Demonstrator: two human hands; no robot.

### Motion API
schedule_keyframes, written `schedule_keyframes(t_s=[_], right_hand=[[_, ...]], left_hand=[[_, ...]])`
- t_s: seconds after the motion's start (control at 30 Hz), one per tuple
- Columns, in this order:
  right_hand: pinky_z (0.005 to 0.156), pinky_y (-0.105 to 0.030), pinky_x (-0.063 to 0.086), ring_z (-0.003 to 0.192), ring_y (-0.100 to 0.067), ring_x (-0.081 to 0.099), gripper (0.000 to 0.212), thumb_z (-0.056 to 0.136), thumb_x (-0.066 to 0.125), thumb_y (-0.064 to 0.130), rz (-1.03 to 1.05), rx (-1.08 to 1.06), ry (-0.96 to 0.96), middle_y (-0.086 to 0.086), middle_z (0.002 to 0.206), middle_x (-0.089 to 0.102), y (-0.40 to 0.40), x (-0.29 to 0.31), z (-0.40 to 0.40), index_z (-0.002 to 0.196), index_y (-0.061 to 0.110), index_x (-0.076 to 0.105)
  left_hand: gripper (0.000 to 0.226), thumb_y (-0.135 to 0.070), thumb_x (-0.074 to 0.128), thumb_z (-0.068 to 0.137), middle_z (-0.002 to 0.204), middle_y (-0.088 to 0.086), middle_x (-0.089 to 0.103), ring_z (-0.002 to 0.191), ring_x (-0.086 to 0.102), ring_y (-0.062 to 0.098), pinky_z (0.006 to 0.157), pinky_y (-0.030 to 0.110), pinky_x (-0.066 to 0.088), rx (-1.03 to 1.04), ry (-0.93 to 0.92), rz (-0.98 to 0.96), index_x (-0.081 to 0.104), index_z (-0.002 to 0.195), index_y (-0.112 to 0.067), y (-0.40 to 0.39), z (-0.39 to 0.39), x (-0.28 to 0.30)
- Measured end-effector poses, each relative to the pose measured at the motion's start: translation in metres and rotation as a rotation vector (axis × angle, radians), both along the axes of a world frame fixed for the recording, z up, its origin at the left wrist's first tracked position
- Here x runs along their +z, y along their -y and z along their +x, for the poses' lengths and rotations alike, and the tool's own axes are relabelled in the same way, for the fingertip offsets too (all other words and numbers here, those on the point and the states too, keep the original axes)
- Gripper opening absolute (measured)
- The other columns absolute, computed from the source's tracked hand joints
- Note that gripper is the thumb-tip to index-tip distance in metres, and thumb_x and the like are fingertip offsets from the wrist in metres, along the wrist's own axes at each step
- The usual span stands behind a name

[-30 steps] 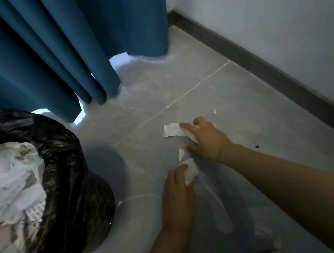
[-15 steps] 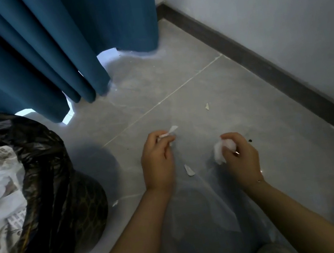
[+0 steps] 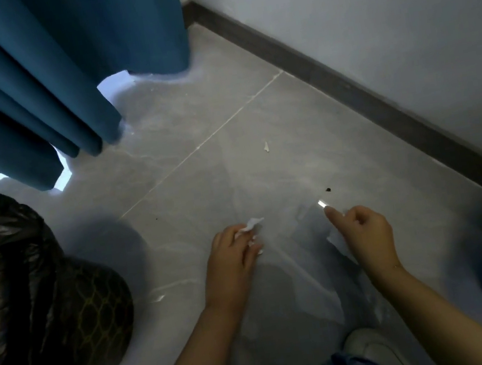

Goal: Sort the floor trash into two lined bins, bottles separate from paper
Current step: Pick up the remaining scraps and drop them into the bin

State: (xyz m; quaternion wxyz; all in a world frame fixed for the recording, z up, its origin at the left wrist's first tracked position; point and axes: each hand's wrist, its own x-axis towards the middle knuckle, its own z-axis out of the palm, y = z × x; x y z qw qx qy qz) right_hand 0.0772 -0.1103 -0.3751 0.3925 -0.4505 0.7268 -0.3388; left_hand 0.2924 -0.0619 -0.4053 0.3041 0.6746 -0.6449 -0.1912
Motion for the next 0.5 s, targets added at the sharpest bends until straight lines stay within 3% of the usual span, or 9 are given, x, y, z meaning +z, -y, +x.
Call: schedule_keyframes(t_s=[0.07, 0.13, 0.2, 0.3, 0.4, 0.5], right_hand=[[0.052, -0.027, 0.031, 0.051, -0.013, 0.034, 0.045, 0.081, 0.072, 0.023, -0.038, -0.012, -0.088, -0.001, 0.052, 0.036, 0.010, -0.002, -0.006, 0.054, 0.014, 0.036], [0.054, -0.026, 0.033, 0.056, -0.015, 0.041, 0.036, 0.079, 0.073, 0.020, -0.063, -0.015, -0.152, -0.002, 0.059, 0.045, 0.023, -0.006, -0.013, 0.061, 0.013, 0.043], [0.064, -0.027, 0.040, 0.071, -0.020, 0.053, 0.022, 0.078, 0.075, 0.023, -0.023, 0.008, -0.170, -0.004, 0.077, 0.057, 0.036, -0.009, -0.016, 0.082, 0.013, 0.056], [0.067, -0.028, 0.047, 0.077, -0.025, 0.058, 0.032, 0.078, 0.074, 0.027, 0.055, 0.067, -0.161, -0.007, 0.090, 0.059, 0.048, -0.015, -0.015, 0.103, 0.018, 0.057], [0.053, -0.021, 0.039, 0.064, -0.020, 0.055, 0.024, 0.082, 0.070, 0.023, 0.076, 0.119, -0.214, -0.006, 0.088, 0.058, 0.055, -0.015, -0.011, 0.102, 0.017, 0.059], [0.066, -0.025, 0.041, 0.082, -0.026, 0.061, 0.009, 0.081, 0.070, 0.022, 0.078, 0.133, -0.261, -0.003, 0.088, 0.061, 0.060, -0.017, -0.009, 0.086, 0.018, 0.063]], left_hand=[[0.039, -0.038, 0.056, 0.082, 0.108, 0.001, 0.060, 0.100, 0.046, 0.012, 0.091, 0.005, 0.027, 0.001, -0.007, 0.009, 0.066, 0.109, -0.012, -0.005, -0.002, -0.002], [0.037, -0.038, 0.059, 0.080, 0.107, 0.001, 0.060, 0.099, 0.045, 0.013, 0.090, 0.007, 0.028, 0.030, -0.010, 0.013, 0.066, 0.107, -0.013, -0.006, -0.005, -0.005], [0.024, -0.029, 0.066, 0.080, 0.102, 0.000, 0.059, 0.096, 0.047, 0.012, 0.085, 0.010, 0.032, 0.122, -0.060, 0.017, 0.066, 0.099, -0.014, -0.005, -0.011, -0.008], [0.010, -0.009, 0.073, 0.077, 0.094, -0.002, 0.055, 0.089, 0.048, 0.007, 0.080, 0.004, 0.033, 0.257, -0.166, 0.001, 0.065, 0.081, -0.013, -0.004, -0.018, -0.010], [0.009, -0.007, 0.072, 0.080, 0.093, -0.001, 0.053, 0.086, 0.049, 0.005, 0.076, 0.008, 0.036, 0.298, -0.182, -0.005, 0.065, 0.082, -0.013, -0.005, -0.021, -0.015], [0.009, -0.016, 0.063, 0.085, 0.096, 0.004, 0.052, 0.088, 0.051, 0.009, 0.078, 0.013, 0.037, 0.330, -0.179, -0.013, 0.065, 0.093, -0.011, -0.006, -0.022, -0.017]])
